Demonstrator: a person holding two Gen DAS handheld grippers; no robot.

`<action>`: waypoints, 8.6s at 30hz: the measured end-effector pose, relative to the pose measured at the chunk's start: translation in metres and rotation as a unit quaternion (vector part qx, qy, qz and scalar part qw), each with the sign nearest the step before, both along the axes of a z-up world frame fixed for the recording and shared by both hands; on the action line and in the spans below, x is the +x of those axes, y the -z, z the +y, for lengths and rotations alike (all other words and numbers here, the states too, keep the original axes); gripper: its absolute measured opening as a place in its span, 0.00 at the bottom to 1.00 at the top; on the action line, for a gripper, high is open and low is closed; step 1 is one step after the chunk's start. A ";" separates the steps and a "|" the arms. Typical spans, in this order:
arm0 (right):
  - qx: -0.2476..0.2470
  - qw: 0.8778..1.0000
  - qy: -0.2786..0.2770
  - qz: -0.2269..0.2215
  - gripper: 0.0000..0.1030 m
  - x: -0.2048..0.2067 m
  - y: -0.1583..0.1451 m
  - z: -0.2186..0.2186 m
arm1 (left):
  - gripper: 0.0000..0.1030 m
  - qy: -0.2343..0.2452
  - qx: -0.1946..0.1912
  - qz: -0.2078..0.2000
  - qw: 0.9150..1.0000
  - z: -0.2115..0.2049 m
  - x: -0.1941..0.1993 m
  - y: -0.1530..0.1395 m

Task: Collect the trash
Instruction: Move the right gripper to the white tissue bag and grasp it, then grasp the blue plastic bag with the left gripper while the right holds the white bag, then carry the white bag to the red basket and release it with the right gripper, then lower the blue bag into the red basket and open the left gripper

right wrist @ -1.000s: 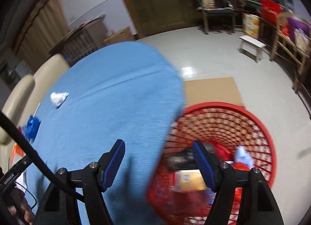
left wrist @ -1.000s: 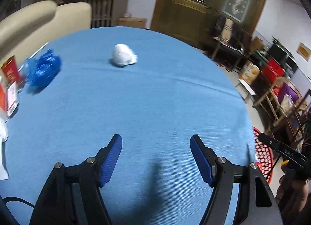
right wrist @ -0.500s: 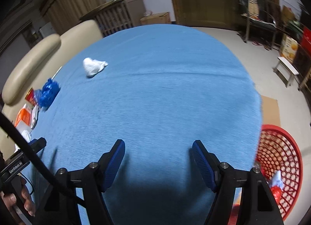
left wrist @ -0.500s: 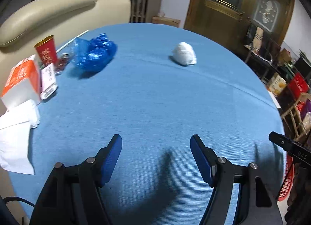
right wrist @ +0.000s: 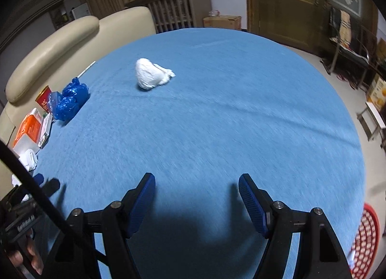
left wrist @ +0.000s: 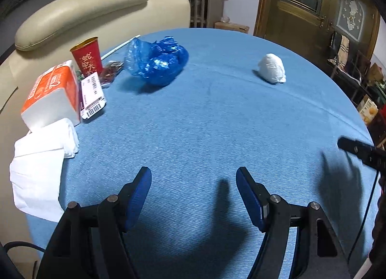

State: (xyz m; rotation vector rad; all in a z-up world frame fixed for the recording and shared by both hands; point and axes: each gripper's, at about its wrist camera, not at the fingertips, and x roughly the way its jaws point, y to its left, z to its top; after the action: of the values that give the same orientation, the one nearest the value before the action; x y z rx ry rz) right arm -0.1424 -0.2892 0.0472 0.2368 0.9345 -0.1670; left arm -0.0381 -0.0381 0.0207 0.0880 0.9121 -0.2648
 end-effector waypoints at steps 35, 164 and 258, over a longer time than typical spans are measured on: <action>-0.031 0.997 -0.073 -0.015 0.39 0.193 0.009 0.029 | 0.72 -0.041 -0.014 -0.072 0.996 0.003 0.112 -0.036; 0.051 0.955 0.287 -0.050 0.40 -0.268 -0.012 -0.158 | 0.62 0.265 -0.055 0.022 0.963 -0.176 -0.105 -0.048; 0.061 0.913 0.396 -0.077 0.63 -0.352 -0.015 -0.228 | 0.69 0.422 -0.014 0.033 0.906 -0.330 -0.190 -0.045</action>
State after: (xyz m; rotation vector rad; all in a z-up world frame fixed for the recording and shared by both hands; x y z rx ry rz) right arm -0.4947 -0.5170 0.0618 0.7323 0.6476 -0.8287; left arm -0.2284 -0.3682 0.0652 0.4539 0.8937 -1.0931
